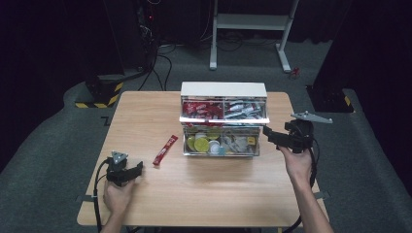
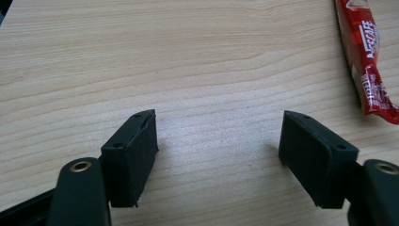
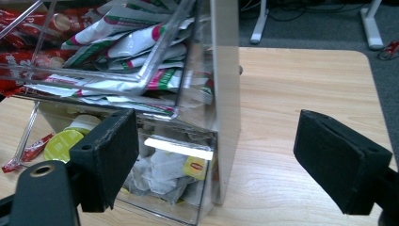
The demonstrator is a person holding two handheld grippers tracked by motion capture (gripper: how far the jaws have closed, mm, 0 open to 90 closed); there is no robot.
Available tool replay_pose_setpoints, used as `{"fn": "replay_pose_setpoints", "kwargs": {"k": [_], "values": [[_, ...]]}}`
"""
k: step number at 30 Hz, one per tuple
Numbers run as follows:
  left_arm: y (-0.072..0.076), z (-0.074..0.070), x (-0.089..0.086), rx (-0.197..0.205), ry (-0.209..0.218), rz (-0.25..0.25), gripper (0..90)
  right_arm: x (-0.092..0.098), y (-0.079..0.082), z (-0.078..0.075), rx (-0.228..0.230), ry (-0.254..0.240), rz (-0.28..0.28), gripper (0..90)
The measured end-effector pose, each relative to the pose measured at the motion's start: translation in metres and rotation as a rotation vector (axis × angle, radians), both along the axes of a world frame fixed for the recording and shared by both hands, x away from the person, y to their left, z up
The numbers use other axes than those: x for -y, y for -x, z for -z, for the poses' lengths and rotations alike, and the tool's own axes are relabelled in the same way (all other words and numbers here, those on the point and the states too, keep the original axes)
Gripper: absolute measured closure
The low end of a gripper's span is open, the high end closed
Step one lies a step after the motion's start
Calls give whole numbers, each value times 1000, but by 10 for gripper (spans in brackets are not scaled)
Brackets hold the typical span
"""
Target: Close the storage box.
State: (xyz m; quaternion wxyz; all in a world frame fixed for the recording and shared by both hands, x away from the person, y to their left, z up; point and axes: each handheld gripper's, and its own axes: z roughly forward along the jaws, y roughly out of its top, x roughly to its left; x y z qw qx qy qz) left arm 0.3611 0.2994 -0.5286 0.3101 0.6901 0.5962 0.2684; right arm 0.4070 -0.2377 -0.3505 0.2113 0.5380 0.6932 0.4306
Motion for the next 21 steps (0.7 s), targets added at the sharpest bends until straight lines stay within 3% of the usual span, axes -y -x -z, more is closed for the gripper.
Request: {"fn": "replay_pose_setpoints", "kwargs": {"k": [14,21], "values": [[0,0,0,0,1,1,287,15,10,13,24,-6,23,152],[0,0,0,0,1,1,287,22,13,20,14,-12,23,168]]}}
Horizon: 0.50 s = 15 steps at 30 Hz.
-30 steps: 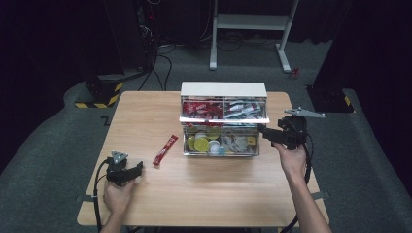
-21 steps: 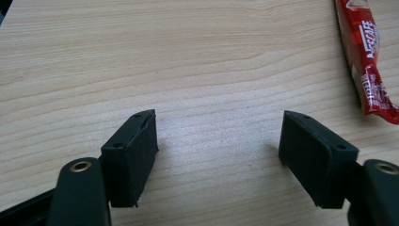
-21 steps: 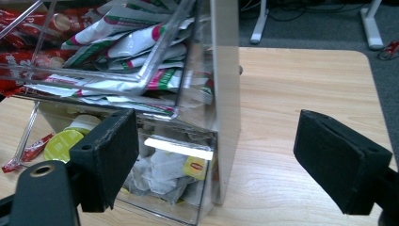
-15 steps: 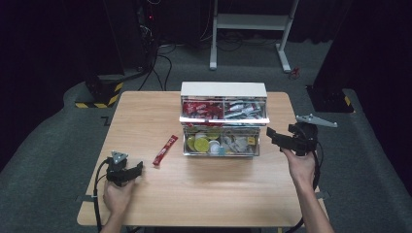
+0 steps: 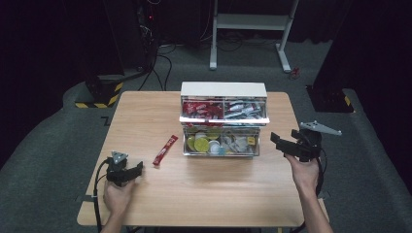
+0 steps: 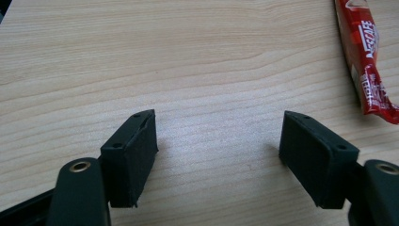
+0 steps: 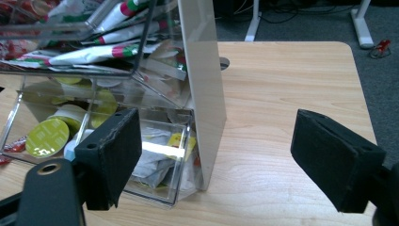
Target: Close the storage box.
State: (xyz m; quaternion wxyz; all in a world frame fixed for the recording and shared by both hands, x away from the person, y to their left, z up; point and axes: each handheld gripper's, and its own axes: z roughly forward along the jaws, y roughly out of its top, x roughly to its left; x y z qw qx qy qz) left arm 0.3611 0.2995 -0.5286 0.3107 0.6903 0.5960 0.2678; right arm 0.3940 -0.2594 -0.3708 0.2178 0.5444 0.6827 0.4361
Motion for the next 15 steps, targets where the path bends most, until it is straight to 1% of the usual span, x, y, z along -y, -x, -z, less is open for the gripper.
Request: {"fn": "replay_pose_setpoints", "kwargs": {"k": [8,12,15], "values": [[0,0,0,0,0,0,287,7,5,14,6,11,7,207],[0,0,0,0,0,0,286,8,9,21,18,3,17,223],[0,0,0,-1,1,1,286,9,12,29,15,8,22,240]]}}
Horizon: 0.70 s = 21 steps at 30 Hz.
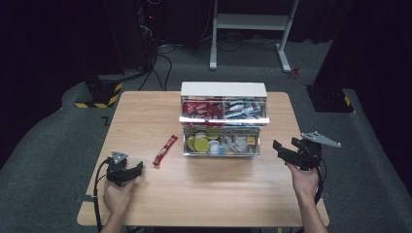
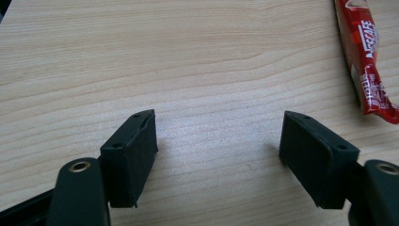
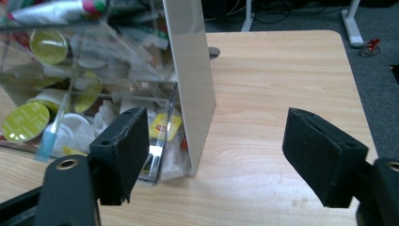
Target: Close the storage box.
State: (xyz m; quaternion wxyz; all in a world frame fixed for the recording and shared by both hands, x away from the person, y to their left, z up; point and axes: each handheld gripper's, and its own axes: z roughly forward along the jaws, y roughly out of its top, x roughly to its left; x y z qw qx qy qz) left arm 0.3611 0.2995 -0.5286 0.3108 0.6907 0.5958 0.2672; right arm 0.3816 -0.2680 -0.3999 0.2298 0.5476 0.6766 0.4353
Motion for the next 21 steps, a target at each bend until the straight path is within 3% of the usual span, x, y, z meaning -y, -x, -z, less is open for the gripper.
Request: {"fn": "replay_pose_setpoints", "kwargs": {"k": [8,21], "values": [[0,0,0,1,0,0,286,0,0,22,-22,7,-20,252],[0,0,0,1,-1,-1,286,-3,-6,48,-68,28,11,266]]}}
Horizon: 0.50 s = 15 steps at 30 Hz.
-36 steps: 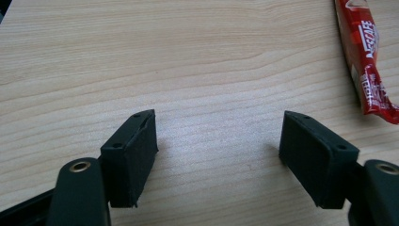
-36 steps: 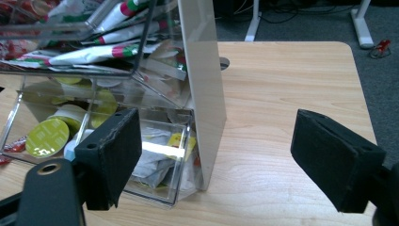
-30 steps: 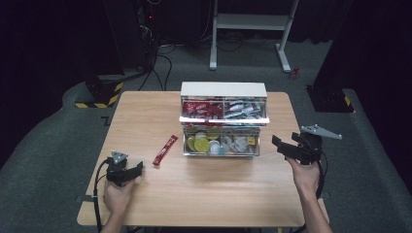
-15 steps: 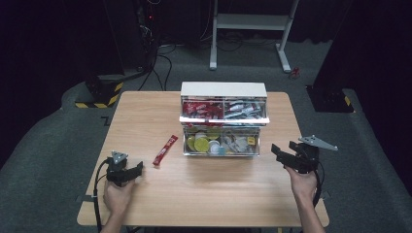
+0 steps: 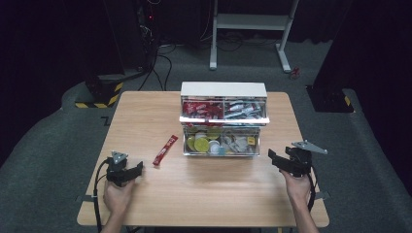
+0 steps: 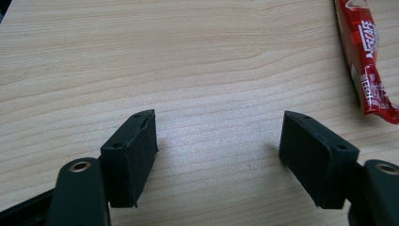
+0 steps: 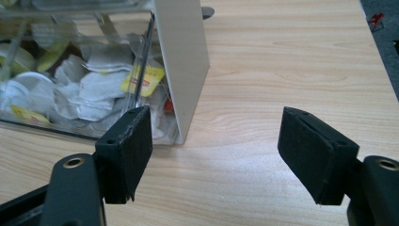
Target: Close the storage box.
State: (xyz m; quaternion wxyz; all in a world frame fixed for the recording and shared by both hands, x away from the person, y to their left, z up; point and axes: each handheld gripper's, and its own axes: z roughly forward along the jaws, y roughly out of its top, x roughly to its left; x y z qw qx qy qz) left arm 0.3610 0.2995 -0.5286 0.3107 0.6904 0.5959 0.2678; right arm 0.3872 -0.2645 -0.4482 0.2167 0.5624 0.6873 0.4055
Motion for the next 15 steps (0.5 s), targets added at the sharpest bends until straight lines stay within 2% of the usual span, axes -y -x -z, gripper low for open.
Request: {"fn": "replay_pose_setpoints", "kwargs": {"k": [15], "values": [[0,0,0,0,0,0,287,-5,-15,19,-46,23,21,271]]}}
